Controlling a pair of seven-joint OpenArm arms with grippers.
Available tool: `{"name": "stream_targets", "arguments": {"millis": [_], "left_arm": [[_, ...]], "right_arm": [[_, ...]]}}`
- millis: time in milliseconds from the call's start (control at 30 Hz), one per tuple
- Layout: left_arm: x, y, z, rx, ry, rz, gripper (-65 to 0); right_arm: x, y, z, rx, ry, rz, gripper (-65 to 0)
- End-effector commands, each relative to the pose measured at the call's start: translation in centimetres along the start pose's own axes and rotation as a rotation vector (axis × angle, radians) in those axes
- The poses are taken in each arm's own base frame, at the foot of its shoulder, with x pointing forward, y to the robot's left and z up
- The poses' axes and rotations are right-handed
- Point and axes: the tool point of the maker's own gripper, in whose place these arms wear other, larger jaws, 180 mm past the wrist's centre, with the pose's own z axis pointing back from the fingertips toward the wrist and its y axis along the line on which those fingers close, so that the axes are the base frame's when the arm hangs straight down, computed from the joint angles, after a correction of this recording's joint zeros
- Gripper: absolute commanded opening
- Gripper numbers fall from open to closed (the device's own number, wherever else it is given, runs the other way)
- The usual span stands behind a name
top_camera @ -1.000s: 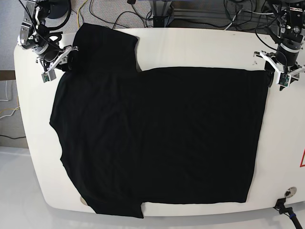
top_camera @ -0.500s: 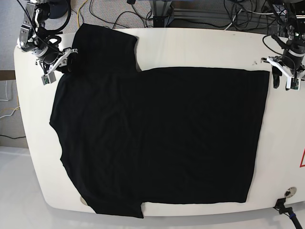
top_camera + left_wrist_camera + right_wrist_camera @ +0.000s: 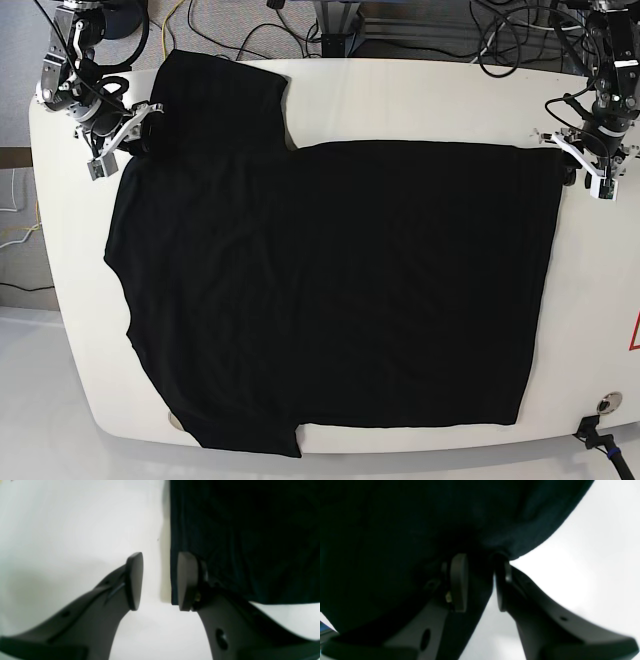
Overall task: Fold the T-shirt properly
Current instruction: 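Close both grippers on the shirt's shoulder edges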
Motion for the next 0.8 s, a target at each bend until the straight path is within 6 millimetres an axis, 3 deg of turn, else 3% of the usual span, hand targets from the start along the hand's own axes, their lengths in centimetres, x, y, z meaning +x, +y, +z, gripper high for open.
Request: {"name": "stream_targets", "arguments": {"millis": [0, 133, 167, 200, 233, 300, 533, 767], "left_arm": [[0.7, 0.7, -0.2, -0.005, -0.001, 0.006, -49.2], [-1.1, 0.4, -0.4, -0.050, 0.066, 0.063, -64.0], [-1.3, 0.1, -0.5, -0.065, 0.073, 0.073, -65.0], [-0.9, 0.2, -0.5, -0.049, 0.058, 0.056, -55.2], [-0.9, 0.1, -0.5, -0.054, 0.054, 0.058, -49.2], [-1.0, 0.0, -0.6, -0.069, 0.054, 0.057, -43.2], [-1.1, -0.8, -0.7, -0.091, 0.043, 0.080, -38.2], [-1.3, -2.1, -0.8, -0.129, 0.041, 0.115, -40.8]], "right_arm": [[0.8, -0.3, 0.4, -0.005, -0.011, 0.027, -47.5], [0.7, -0.3, 0.4, -0.005, -0.007, 0.027, -47.5], [0.6, -0.4, 0.4, -0.006, -0.005, 0.023, -47.6], [-1.1, 0.3, 0.3, 0.028, 0.060, 0.053, -47.4], [-1.2, 0.4, 0.3, 0.038, 0.062, 0.063, -47.3], [-1.0, 0.7, 0.4, 0.053, 0.056, 0.075, -47.4], [-1.0, 0.7, 0.4, 0.055, 0.053, 0.071, -47.6], [-0.8, 0.8, 0.3, 0.055, 0.046, 0.067, -47.7]]}}
